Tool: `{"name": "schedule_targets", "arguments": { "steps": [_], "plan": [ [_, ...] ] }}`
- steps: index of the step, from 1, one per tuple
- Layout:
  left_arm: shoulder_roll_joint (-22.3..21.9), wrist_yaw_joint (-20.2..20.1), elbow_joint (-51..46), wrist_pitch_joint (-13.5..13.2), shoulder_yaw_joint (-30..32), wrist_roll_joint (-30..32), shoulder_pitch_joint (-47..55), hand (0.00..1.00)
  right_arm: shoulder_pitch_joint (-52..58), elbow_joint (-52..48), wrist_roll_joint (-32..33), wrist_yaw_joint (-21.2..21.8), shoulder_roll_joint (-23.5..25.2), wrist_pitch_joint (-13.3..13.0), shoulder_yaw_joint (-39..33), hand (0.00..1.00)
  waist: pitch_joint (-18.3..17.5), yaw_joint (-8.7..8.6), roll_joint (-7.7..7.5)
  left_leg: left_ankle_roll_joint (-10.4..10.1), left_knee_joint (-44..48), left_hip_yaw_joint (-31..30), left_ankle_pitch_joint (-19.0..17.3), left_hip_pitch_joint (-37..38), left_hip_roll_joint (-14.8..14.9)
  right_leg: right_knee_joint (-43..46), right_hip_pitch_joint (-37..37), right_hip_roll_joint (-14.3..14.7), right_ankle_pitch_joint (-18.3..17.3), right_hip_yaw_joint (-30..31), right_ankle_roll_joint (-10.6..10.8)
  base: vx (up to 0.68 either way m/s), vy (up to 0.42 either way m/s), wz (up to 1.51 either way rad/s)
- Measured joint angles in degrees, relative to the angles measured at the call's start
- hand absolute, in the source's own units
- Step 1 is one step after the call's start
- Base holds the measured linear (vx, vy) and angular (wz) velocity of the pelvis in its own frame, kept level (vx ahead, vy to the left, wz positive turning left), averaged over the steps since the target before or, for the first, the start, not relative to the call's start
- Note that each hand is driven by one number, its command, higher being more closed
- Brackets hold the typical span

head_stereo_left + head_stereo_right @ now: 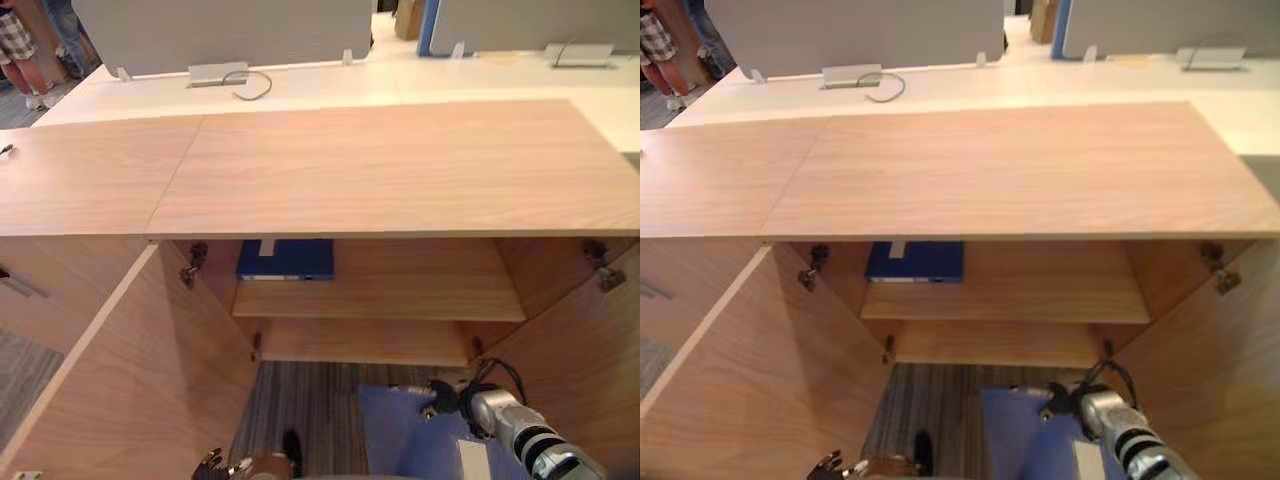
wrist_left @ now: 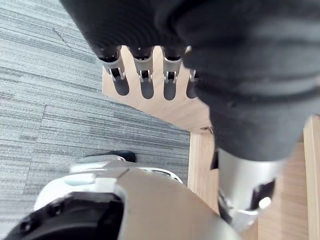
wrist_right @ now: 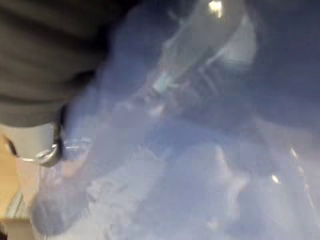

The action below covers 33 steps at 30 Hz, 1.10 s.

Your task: Walk over to the cabinet, pick up the folder, carry it to the office cabinet, place the folder inside the office cabinet, then close the office cabinet door

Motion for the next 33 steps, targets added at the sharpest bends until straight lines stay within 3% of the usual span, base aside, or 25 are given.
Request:
{"name": "schedule_targets", "arguments": {
  "steps": [2,3,5,7,12,15,19,24,27,29,32,33],
  "plan": [
    [-1.44,0.57,-0.21,-0.05,1.01,-0.1,-0.13,0.0,-4.22,0.74,11.86,-3.91,3.24,3.0,-9.81,1.0,3.28,-0.05,2.67,1.1,9.36,0.86,-4.83,-4.61,2.32,7.32,-4.37,-0.28,-2.9,1.52,0.4,-0.03,0.16,-0.34],
    [-1.71,0.93,-0.26,-0.22,1.34,-0.18,-0.24,0.0,-5.86,0.61,14.95,-5.39,4.02,3.59,-12.0,1.0,4.53,-0.04,3.1,1.45,11.44,1.13,-5.83,-5.31,2.85,10.02,-5.65,-0.69,-4.0,2.07,0.5,-0.06,0.159,-0.38],
    [-2.13,2.11,-0.31,-0.42,1.93,-1.19,-0.2,0.0,-9.71,-1.19,30.06,-9.54,7.09,4.89,-18.27,1.0,6.98,0.28,2.88,1.89,18.92,2.26,-9.94,-8.77,4.03,21.48,-11.79,-2.69,-8.6,3.44,0.98,-0.09,0.111,-0.32],
    [-2.97,2.43,-0.3,-0.36,3.73,-1.91,0.16,0.0,-10.68,-5.78,37.79,-12.42,10.69,4.88,-21.41,1.0,7.8,0.8,2.02,2.43,23.97,3.77,-12.91,-11.4,4.43,28.59,-16.27,-4.62,-12.06,4.58,1.48,-0.11,0.086,-0.37],
    [-4.44,2.96,-3.19,-0.43,7.07,-2.47,0.45,0.0,-11.79,-15.92,48.73,-14.64,14.51,4.59,-24.92,1.0,9.03,1.25,0.55,3.84,32.98,7.49,-17.39,-18.84,5.01,40.84,-27.53,-8.19,-17.3,9.11,2.82,-0.08,0.066,-0.28],
    [-4.77,2.98,-4.78,-0.46,8.38,-2.67,0.56,0.0,-11.91,-19.15,52.4,-16.18,14.58,4.6,-28.99,1.0,10.42,1.3,-0.34,4.33,34.79,8.35,-17.83,-21.63,5.56,42.91,-31.01,-8.79,-17.52,9.79,2.81,-0.01,0.02,-0.12],
    [-4.39,2.93,-5.8,-0.54,8.72,-3.76,0.71,0.0,-13.23,-23.45,62.28,-17.64,14.51,3.79,-35.67,1.0,11.5,1.48,-1.62,4.88,36.91,8.71,-18.26,-25.7,5.92,45.47,-35.55,-9.82,-17.54,9.29,2.78,0.01,0.014,-0.02],
    [-3.68,2.93,-6.99,-0.46,7.19,-4.29,0.29,0.0,-19.87,-23.96,83.67,-19.5,14.55,-0.58,-41.45,1.0,12.98,1.89,-1.75,5.22,40.51,6.42,-18.35,-32.17,5.68,49.48,-40.24,-10.86,-18.52,7.42,2.8,-0.01,0.015,0.22],
    [-3.17,3.58,-7.78,-0.43,5.41,-5.19,0.3,0.0,-25.24,-25.93,97.58,-20.44,15.68,-5.74,-44.24,1.0,13.63,2.36,-1.64,5.56,42.06,5.16,-18.16,-34.84,4.6,52.03,-42.05,-12.15,-19.55,6.64,2.86,-0.03,0.009,0.3],
    [-2.54,4.38,-9.7,-0.38,3.22,-6.16,0.38,0.0,-31.13,-26.93,107.98,-20.69,15.93,-10.62,-47.13,1.0,14.28,3.43,-1.51,5.71,43.37,4.36,-18.07,-37.16,4.31,53.87,-43.86,-12.6,-20.13,6.32,2.82,-0.04,0.008,0.18],
    [-1.77,4.68,-11.06,-0.31,0.57,-6.99,0.53,0.0,-40.33,-25.59,117.86,-21.29,14.56,-15.04,-49.7,1.0,14.96,4.02,-0.93,6.3,45.05,4.0,-17.68,-41.19,3.91,56.43,-47.79,-13.44,-20.54,6.45,2.75,-0.04,0.019,0.16],
    [-1.48,4.69,-11.49,-0.2,-0.38,-6.99,0.55,0.0,-43.53,-22.58,119.96,-21.3,11.72,-15.14,-49.57,1.0,15.07,4.47,-0.76,6.63,45.75,3.99,-17.48,-43.01,3.88,57.49,-49.75,-13.61,-20.56,6.66,2.73,-0.03,0.025,0.05]
  ]
}}
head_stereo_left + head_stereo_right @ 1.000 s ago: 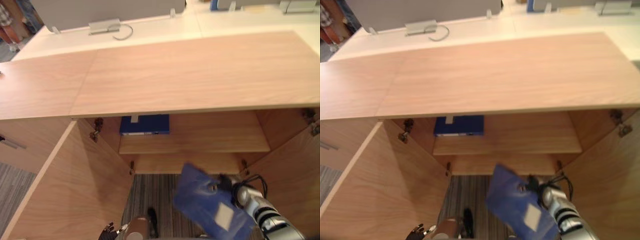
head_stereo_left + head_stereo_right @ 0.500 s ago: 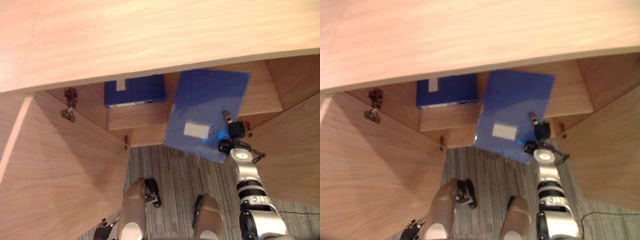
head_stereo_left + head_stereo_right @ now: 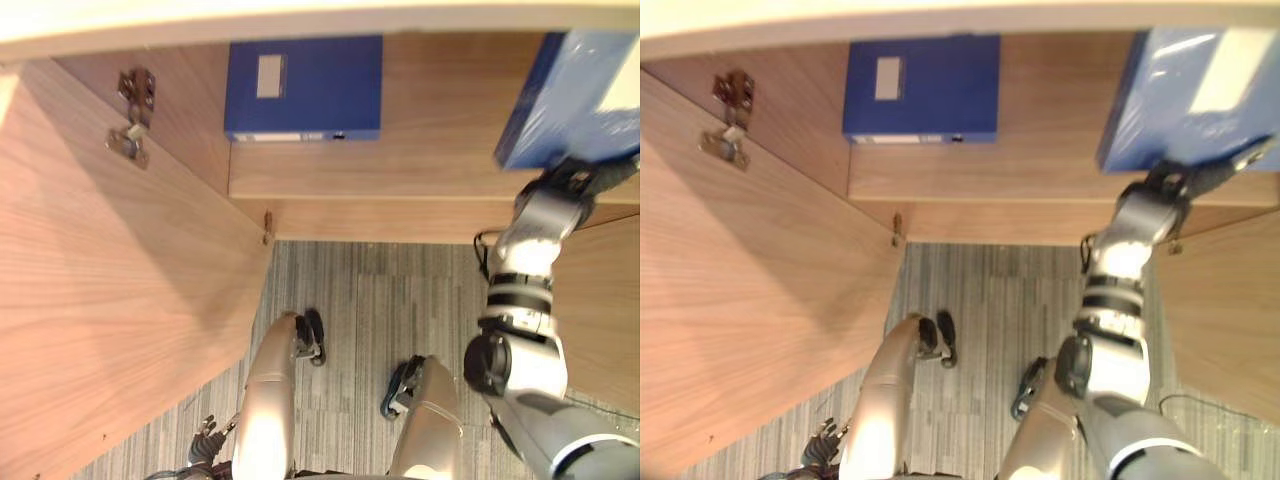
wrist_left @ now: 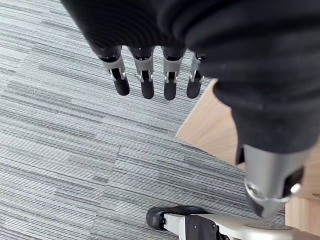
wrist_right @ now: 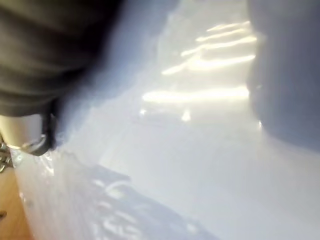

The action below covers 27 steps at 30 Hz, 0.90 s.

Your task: Walk over to the cabinet, pick up the folder, carry it to the office cabinet, place the folder inside the office cabinet, then close the office cabinet door

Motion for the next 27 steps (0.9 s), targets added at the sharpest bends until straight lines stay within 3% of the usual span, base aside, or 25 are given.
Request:
{"name": "schedule_targets", "arguments": {
  "steps": [4,11,12,16,17,27],
  "plan": [
    [-0.03,0.0,-1.11,0.45,-1.34,-0.37,-0.06,0.0,-7.21,4.9,4.22,-0.2,-5.83,1.71,0.19,1.0,1.06,0.93,1.21,0.34,1.82,-0.15,0.2,-3.4,-0.13,2.4,-3.44,-0.37,-0.31,0.53,-0.04,-0.02,0.018,0.06],
    [-0.01,-0.19,-2.4,1.26,-1.8,-0.4,-0.1,0.0,-13.95,15.66,7.33,-0.13,-11.24,8.48,6.08,1.0,2.06,1.87,1.68,0.18,2.66,-0.65,1.63,-7.4,-0.8,5.69,-7.96,-1.03,-1.2,1.17,-0.49,-0.02,-0.038,0.1],
    [-0.01,-0.2,-2.8,1.59,-1.98,-0.39,-0.09,0.0,-14.86,18.14,7.12,-0.2,-12.26,10.58,8.75,1.0,2.23,1.98,1.86,0.13,2.72,-1.01,1.97,-8.05,-0.77,6.02,-8.45,-1.0,-1.33,1.12,-0.76,-0.01,-0.047,0.08],
    [0.27,-0.43,-3.37,1.89,-2.41,-0.39,-0.08,0.0,-16.45,20.64,5.42,-0.28,-14.17,14.05,14.46,1.0,2.25,2.07,1.88,0.01,2.71,-1.39,2.45,-9.14,-0.71,6.34,-9.39,-0.92,-1.38,0.98,-0.86,-0.01,-0.041,0.04],
    [0.43,-0.51,-3.81,2.14,-2.7,-0.39,-0.04,0.0,-17.58,21.11,4.12,-0.27,-14.72,14.74,15.83,0.0,2.4,2.07,1.93,0.02,2.71,-1.44,2.65,-9.54,-0.71,6.46,-9.79,-0.89,-1.38,0.97,-0.87,0.0,-0.037,0.04],
    [0.44,-0.71,-6.3,2.64,-2.8,-1.33,-0.01,0.0,-19.88,22.83,1.64,0.27,-16.83,16.72,21.44,0.0,3.02,2.22,2.42,-0.01,2.47,-1.8,3.23,-10.29,-0.84,6.57,-10.22,-1.02,-1.37,0.61,-0.88,0.0,-0.032,0.02]
  ]
}}
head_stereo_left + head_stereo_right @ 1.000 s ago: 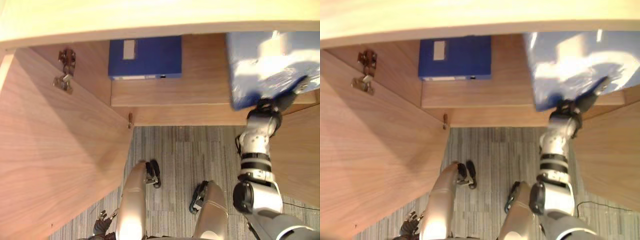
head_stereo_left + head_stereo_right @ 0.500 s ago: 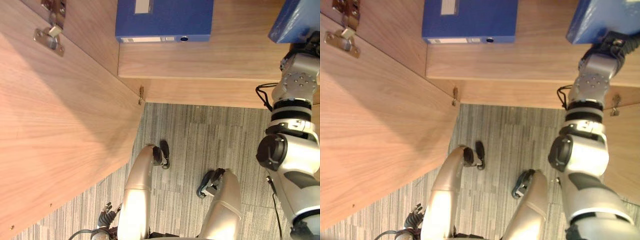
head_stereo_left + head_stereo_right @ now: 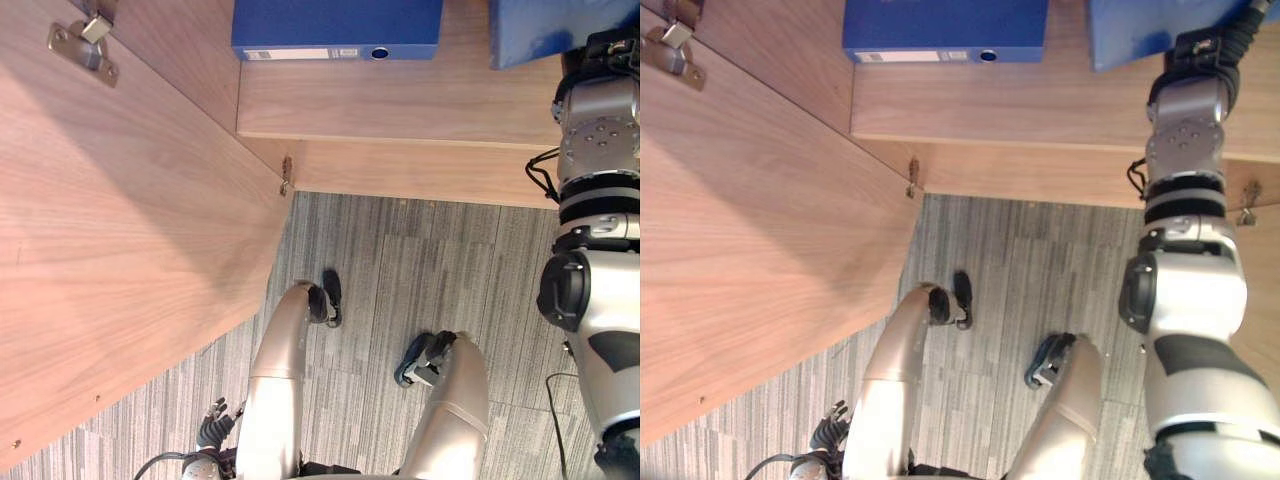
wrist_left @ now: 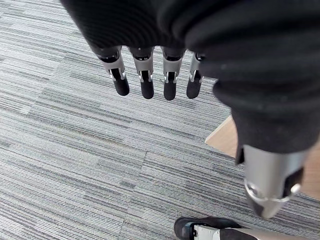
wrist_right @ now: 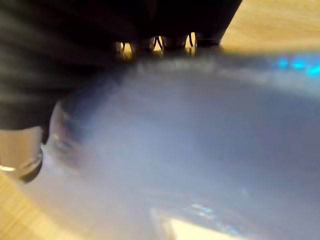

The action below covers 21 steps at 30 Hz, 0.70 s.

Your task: Walk over to the cabinet, pick up the folder, carry it to the office cabinet, place the folder inside the office cabinet, then close the office cabinet door

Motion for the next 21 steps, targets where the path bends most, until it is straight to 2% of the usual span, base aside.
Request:
{"name": "schedule_targets", "arguments": {
  "steps": [12,16,21],
  "plan": [
    [0.25,-0.06,-3.2,-0.06,0.09,-0.34,0.01,0.0,-0.99,0.31,-0.57,2.43,-0.12,0.11,3.65,0.0,0.16,-0.18,-0.05,-0.2,-0.97,0.04,0.56,0.49,0.01,-0.64,0.26,0.07,0.12,-0.26,-0.15,0.01,-0.043,0.0],
    [0.32,-0.11,-3.48,-0.4,0.08,-0.49,0.01,0.0,-1.2,0.46,-7.95,4.09,-0.19,1.29,7.35,0.0,0.33,-0.23,-0.05,-0.47,-1.35,-0.13,0.76,1.07,0.63,-1.2,0.89,0.77,0.32,-0.6,-0.49,0.0,-0.057,-0.06],
    [0.71,-1.01,-4.34,-0.89,0.05,-0.48,0.01,0.0,-2.58,4.35,-24.78,9.13,-3.61,7.27,17.79,0.0,0.9,-0.57,-0.06,-0.87,-3.24,-0.16,1.85,1.96,0.86,-2.67,1.46,1.19,1.11,-1.18,-0.97,-0.01,-0.056,-0.03]
  ]
}}
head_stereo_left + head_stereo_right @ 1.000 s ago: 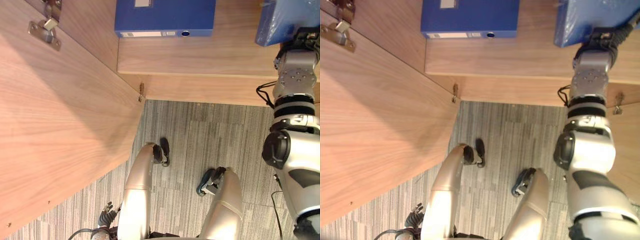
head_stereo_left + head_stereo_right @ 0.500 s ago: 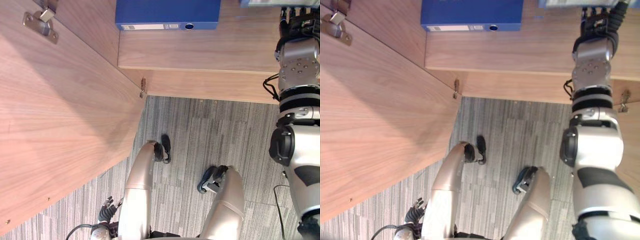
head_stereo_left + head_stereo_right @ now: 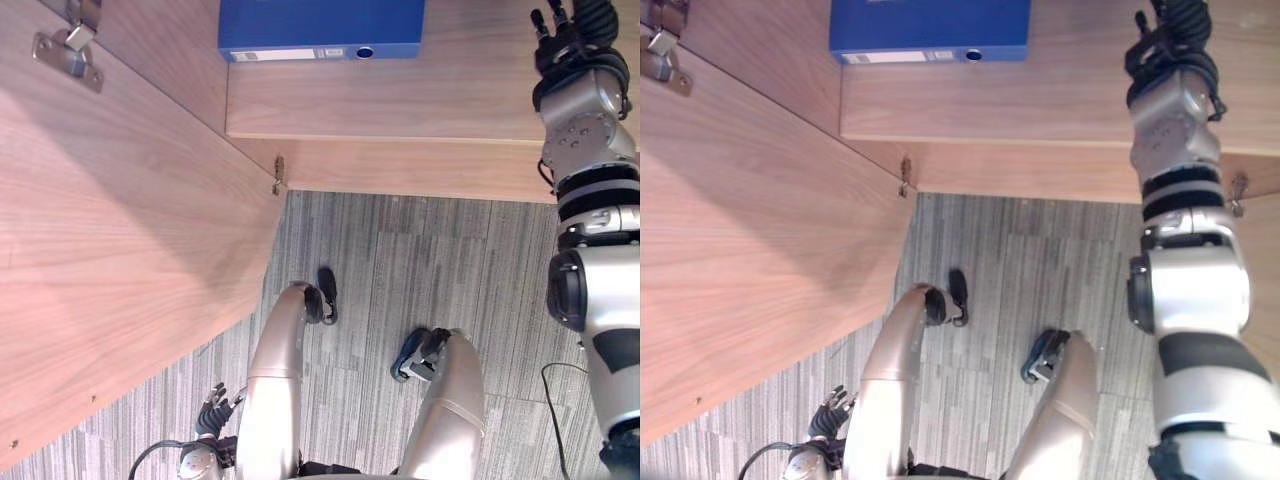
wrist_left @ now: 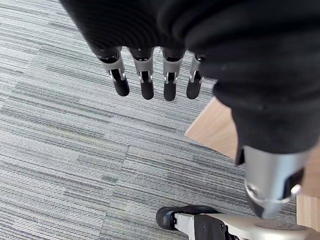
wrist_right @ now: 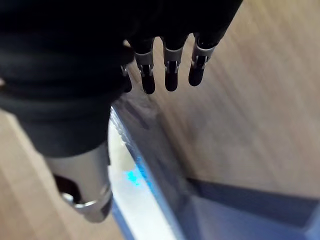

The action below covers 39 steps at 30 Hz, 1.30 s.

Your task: Walk over to the cabinet, pick up the folder, carry it to the office cabinet, place the folder inside the office cabinet, then close the office cabinet door

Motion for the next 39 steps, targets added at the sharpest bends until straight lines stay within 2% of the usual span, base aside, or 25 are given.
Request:
{"name": "schedule_targets", "arguments": {
  "steps": [2,3,5,7,9,11,12,16,19,24,26,30,32,34,36,37,39],
  "plan": [
    [0.27,-0.68,-0.53,-0.29,-0.04,0.01,0.03,0.0,-0.04,1.42,-9.07,3.67,-1.89,2.65,6.13,0.0,0.18,-0.2,-0.09,-0.31,-0.86,-0.13,0.57,0.26,0.07,-0.55,0.19,0.32,0.27,-0.25,-0.14,0.0,-0.063,-0.01],
    [0.33,-0.89,-0.59,-0.31,-0.05,0.01,0.03,0.0,-0.04,1.76,-11.97,4.55,-2.14,2.77,7.19,0.0,0.2,-0.21,-0.1,-0.38,-1.09,-0.21,0.71,0.26,0.17,-0.81,0.21,0.47,0.41,-0.4,-0.17,-0.01,-0.064,-0.03],
    [0.48,-1.37,-1.3,-0.3,-0.02,0.16,0.21,0.0,-0.25,1.81,-23.29,7.83,-3.39,2.92,9.46,0.0,0.25,-0.39,-0.16,-0.58,-2.08,-0.56,1.32,0.41,0.37,-1.89,0.62,0.91,0.87,-1.15,-0.38,0.0,-0.064,-0.01],
    [0.74,-1.62,-2.57,-0.31,0.01,0.46,0.63,0.0,-0.15,1.79,-29.66,9.51,-3.76,2.81,10.57,0.0,0.51,-0.43,-0.58,-0.8,-2.9,-0.6,1.66,0.96,0.43,-2.6,1.1,1.15,1.09,-1.37,-0.49,0.0,-0.044,-0.01],
    [0.94,-2.29,-4.87,-0.3,0.0,0.83,1.29,0.0,0.67,1.59,-39.37,11.23,-3.81,2.13,10.86,0.0,0.61,-0.32,-0.76,-0.94,-4.63,-0.48,2.29,2.16,0.49,-4.2,2.09,1.51,1.76,-1.72,-0.48,0.0,-0.044,-0.03],
    [0.99,-3.11,-6.47,-0.33,0.04,1.66,1.72,0.0,1.64,0.66,-43.61,12.45,-3.82,1.67,10.85,0.0,0.63,-0.17,-0.8,-1.09,-6.43,-0.15,3.0,3.16,0.46,-5.86,2.79,1.69,2.53,-2.0,-0.38,0.0,-0.028,-0.06],
    [1.04,-3.47,-7.52,-0.34,0.05,1.99,2.09,0.0,2.57,-0.58,-45.48,13.25,-3.82,1.2,10.98,0.0,0.66,-0.24,-0.91,-1.02,-7.83,0.09,3.53,3.79,0.46,-7.28,3.23,1.82,3.31,-2.38,-1.18,-0.01,-0.013,-0.08],
    [1.03,-3.5,-7.92,-0.25,0.37,1.98,2.24,0.0,4.1,-2.47,-49.85,15.9,-3.44,-0.45,11.54,0.0,0.83,-0.6,-1.31,-0.9,-12.78,1.08,5.55,5.94,0.25,-11.92,4.69,2.45,5.83,-2.87,-1.5,0.0,0.014,-0.08],
    [1.17,-3.48,-7.77,0.1,1.21,1.97,2.36,0.0,5.97,-2.82,-52.2,16.03,-1.29,-0.62,12.83,0.0,0.76,-1.25,-2.71,-0.91,-17.81,2.46,7.43,9.28,-0.34,-16.08,6.89,2.64,7.76,-3.06,-1.62,0.02,0.005,-0.03],
    [1.66,-3.45,-7.81,0.36,1.57,2.03,2.77,0.0,9.79,-2.6,-53.6,16.36,2.95,-0.6,13.36,0.0,0.42,-2.43,-3.78,-1.67,-31.4,3.74,13.43,17.15,-2.23,-26.99,13.06,3.86,12.88,-4.85,-1.85,0.05,-0.008,-0.04],
    [2.08,-4.11,-7.43,0.07,1.25,2.84,3.51,0.0,11.99,-1.86,-54.17,16.94,5.9,-0.57,14.57,0.0,-0.2,-3.47,-4.52,-2.33,-38.77,4.02,16.79,21.79,-3.44,-31.98,16.65,4.34,14.97,-6.15,-2.07,0.07,-0.037,0.03],
    [2.56,-4.2,-5.36,-0.13,1.37,4.37,3.46,0.0,15.73,0.5,-54.28,17.97,10.11,-0.5,14.83,0.0,-2.15,-4.27,-5.78,-3.71,-46.42,3.67,20.21,26.95,-3.96,-37.08,20.97,5.7,16.55,-7.83,-2.46,0.09,-0.062,0.02],
    [2.68,-4.21,-4.45,-0.14,1.52,4.57,3.37,0.0,17.63,2.16,-55.08,18.24,11.94,-0.4,14.71,0.0,-2.76,-4.48,-6.09,-4.56,-48.72,3.3,21.1,29.65,-4.26,-38.19,23.5,5.83,16.57,-8.86,-2.48,0.1,-0.079,0.12],
    [2.5,-4.21,-3.21,-0.12,1.88,5.26,3.31,0.0,20.43,4.34,-56.31,18.79,14.44,0.84,14.59,0.0,-4.01,-4.46,-6.08,-4.82,-49.97,2.83,21.33,32.39,-4.3,-39.45,26.58,6.13,16.57,-10.06,-2.49,0.14,-0.104,0.1],
    [1.96,-4.22,-2.11,0.02,2.79,5.61,3.14,0.0,26.31,7.32,-56.57,19.61,18.69,3.24,13.02,0.0,-5.05,-4.47,-6.08,-5.0,-49.96,2.77,21.21,35.3,-4.07,-40.95,30.93,6.62,16.57,-11.22,-2.49,0.13,-0.083,0.12],
    [1.78,-4.22,-1.92,0.14,3.08,5.91,3.09,0.0,28.04,7.7,-56.68,19.61,20.02,3.76,12.27,0.0,-5.09,-4.45,-6.1,-5.13,-49.85,2.78,21.1,36.21,-3.97,-41.35,32.12,6.78,16.57,-11.34,-2.49,0.1,-0.066,0.03],
    [0.87,-4.21,-0.2,0.52,4.8,6.91,2.56,0.0,34.04,8.78,-57.09,19.52,26.16,4.83,9.65,0.0,-5.24,-4.45,-6.08,-5.81,-47.36,2.91,19.2,38.98,-2.36,-43.65,36.73,8.41,16.73,-11.32,-2.75,0.07,-0.074,-0.18]
  ]
}}
